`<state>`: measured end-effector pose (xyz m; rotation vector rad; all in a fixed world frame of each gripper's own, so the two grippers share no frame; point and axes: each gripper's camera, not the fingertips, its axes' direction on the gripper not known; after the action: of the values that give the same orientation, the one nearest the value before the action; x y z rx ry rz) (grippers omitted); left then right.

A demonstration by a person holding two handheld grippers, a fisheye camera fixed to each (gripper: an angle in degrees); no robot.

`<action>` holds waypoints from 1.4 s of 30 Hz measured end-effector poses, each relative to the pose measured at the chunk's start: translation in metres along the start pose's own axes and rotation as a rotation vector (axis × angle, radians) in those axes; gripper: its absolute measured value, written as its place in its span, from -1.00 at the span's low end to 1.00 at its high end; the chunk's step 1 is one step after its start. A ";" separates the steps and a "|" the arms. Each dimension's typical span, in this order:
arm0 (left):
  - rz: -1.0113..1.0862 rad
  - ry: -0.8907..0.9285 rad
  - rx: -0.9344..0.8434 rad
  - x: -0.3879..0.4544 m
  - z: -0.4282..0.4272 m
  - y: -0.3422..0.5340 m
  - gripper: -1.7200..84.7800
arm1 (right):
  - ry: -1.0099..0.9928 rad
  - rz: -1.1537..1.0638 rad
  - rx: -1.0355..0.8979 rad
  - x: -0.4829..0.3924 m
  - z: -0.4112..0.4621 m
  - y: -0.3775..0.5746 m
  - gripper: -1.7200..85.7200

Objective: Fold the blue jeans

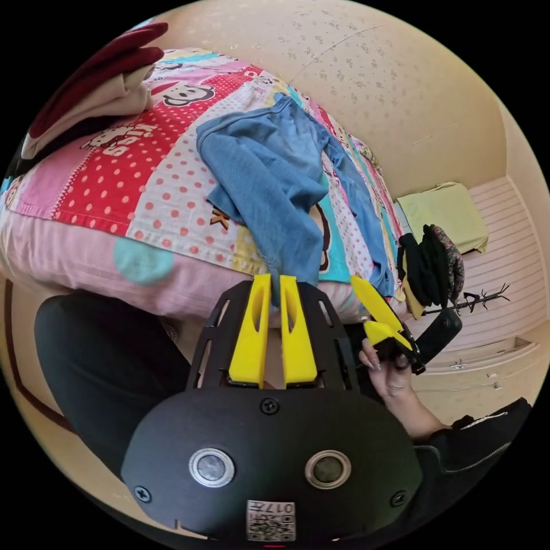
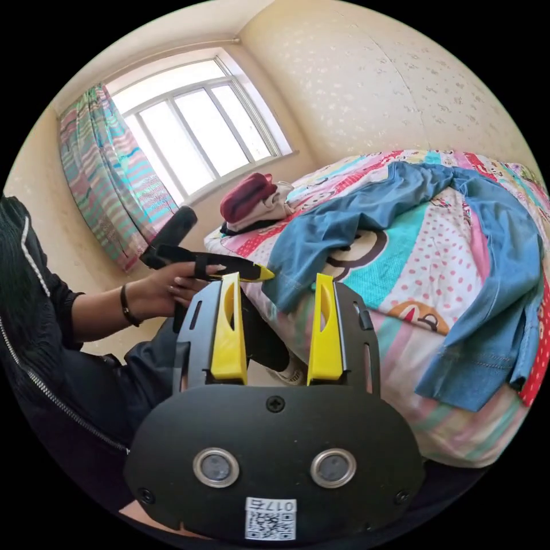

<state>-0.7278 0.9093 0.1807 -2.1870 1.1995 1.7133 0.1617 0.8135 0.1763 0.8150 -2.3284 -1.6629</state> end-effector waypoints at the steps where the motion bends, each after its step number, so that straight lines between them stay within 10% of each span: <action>1: 0.007 0.015 0.003 -0.001 -0.016 0.004 -0.93 | 0.004 0.032 0.009 -0.005 0.007 0.005 -0.59; 15: 0.122 -0.189 0.040 0.031 -0.168 0.090 -0.98 | -0.041 0.285 0.175 -0.044 0.037 0.047 -0.72; 21: 0.274 -0.313 0.156 0.086 -0.208 0.106 -0.97 | -0.015 0.180 -0.053 -0.077 0.060 0.046 -0.88; 26: 0.281 -0.303 0.174 0.111 -0.195 0.087 -0.88 | 0.073 0.005 0.240 -0.113 -0.013 0.052 -0.93; 42: 0.169 -0.149 0.168 0.072 -0.203 -0.093 -0.74 | 0.225 0.088 0.240 -0.133 -0.048 0.073 -0.95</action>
<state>-0.5090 0.8278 0.1567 -1.8761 1.4662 1.7299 0.2696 0.8597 0.2838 0.8777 -2.3920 -1.2043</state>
